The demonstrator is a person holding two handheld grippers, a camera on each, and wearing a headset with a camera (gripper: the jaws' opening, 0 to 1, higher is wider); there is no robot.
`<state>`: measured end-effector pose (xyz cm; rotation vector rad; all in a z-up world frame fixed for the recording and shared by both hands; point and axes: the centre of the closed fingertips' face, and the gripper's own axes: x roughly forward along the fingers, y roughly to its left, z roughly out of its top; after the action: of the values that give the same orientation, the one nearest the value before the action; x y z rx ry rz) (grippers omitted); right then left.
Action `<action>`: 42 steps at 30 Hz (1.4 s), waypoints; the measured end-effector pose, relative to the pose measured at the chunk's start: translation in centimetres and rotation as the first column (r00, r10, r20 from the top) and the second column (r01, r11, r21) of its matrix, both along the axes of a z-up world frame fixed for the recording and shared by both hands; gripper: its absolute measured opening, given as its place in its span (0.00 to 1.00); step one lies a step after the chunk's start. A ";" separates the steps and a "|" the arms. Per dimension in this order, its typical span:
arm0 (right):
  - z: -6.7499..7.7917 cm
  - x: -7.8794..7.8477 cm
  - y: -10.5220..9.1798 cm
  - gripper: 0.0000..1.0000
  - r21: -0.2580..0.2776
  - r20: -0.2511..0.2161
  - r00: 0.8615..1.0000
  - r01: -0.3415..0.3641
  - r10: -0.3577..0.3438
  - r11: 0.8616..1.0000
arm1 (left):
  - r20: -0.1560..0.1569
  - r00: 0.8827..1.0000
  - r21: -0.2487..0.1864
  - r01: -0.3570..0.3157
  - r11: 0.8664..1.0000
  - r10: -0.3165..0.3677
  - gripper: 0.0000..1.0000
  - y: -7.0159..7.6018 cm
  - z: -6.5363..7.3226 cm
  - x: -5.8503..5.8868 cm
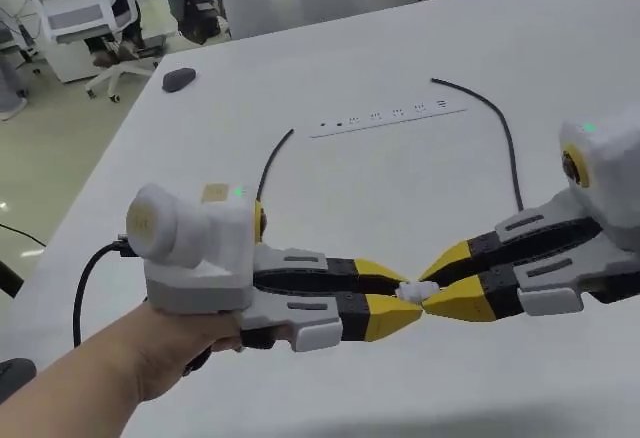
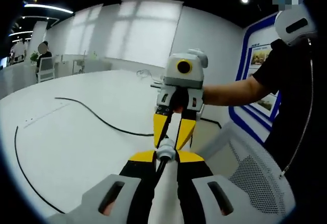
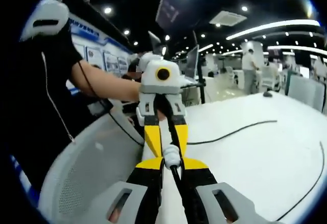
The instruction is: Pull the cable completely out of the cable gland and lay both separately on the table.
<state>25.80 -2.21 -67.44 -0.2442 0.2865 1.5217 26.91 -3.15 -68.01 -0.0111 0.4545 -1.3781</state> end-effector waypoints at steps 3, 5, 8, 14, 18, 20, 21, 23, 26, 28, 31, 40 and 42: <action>-0.2 -0.4 0.2 0.07 -0.052 0.193 0.981 -0.026 0.035 0.998 | -0.049 0.999 0.003 -0.011 1.000 0.011 0.14 0.1 -0.3 0.0; -0.7 -0.4 0.2 0.08 -0.091 0.248 0.968 -0.021 0.043 0.996 | -0.052 0.999 0.007 -0.016 1.000 0.017 0.14 0.1 -0.6 -0.1; -0.9 -0.3 0.2 0.08 -0.106 0.230 0.973 -0.008 0.033 0.994 | -0.061 0.998 0.008 -0.019 1.000 0.020 0.14 0.1 -0.7 -0.1; -2.5 0.3 -1.2 0.01 -0.229 0.214 0.976 0.027 0.024 0.973 | -0.013 1.000 0.032 -0.010 0.999 0.011 0.14 0.3 -0.9 0.0; -2.5 0.4 -1.0 0.00 -0.236 0.225 0.974 0.049 0.006 0.971 | 0.012 1.000 0.048 -0.009 0.999 0.009 0.14 -0.1 -1.0 0.0; -2.7 0.3 -0.9 0.00 -0.251 0.223 0.975 0.050 0.007 0.967 | 0.015 1.000 0.059 -0.007 0.998 0.006 0.14 -0.4 -1.0 -0.1; -3.0 0.5 -1.1 0.00 -0.272 0.230 0.973 0.062 0.003 0.960 | 0.028 1.000 0.078 -0.010 0.997 0.008 0.14 -0.4 -1.2 0.0; -3.2 0.4 -1.2 0.00 -0.276 0.239 0.971 0.063 0.004 0.959 | 0.037 0.999 0.096 -0.003 0.995 -0.001 0.14 -0.6 -1.4 -0.1; -3.6 1.0 -2.0 0.00 -0.258 0.192 0.979 0.115 -0.066 0.959 | 0.024 1.000 0.087 -0.012 0.996 0.010 0.14 -0.2 -1.7 0.1; -4.3 1.3 -3.2 0.00 -0.291 0.165 0.981 0.150 -0.105 0.945 | 0.033 0.999 0.101 -0.021 0.995 0.017 0.14 0.2 -2.0 0.3; -5.0 2.0 -5.8 0.00 -0.306 0.138 0.970 0.233 -0.199 0.923 | 0.040 0.998 0.107 -0.047 0.993 0.043 0.14 1.1 -2.2 0.7; -8.2 4.0 -15.9 0.00 -0.371 0.114 0.850 0.516 -0.514 0.772 | 0.028 0.993 0.123 -0.115 0.986 0.113 0.14 3.6 -3.1 1.7; -9.0 4.1 -17.6 0.00 -0.404 0.112 0.829 0.542 -0.548 0.737 | 0.025 0.991 0.120 -0.131 0.984 0.129 0.14 3.8 -3.2 1.9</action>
<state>29.89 -19.79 -76.49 -0.4483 0.6443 0.8568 28.80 0.66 -71.21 0.0697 0.5139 -1.2199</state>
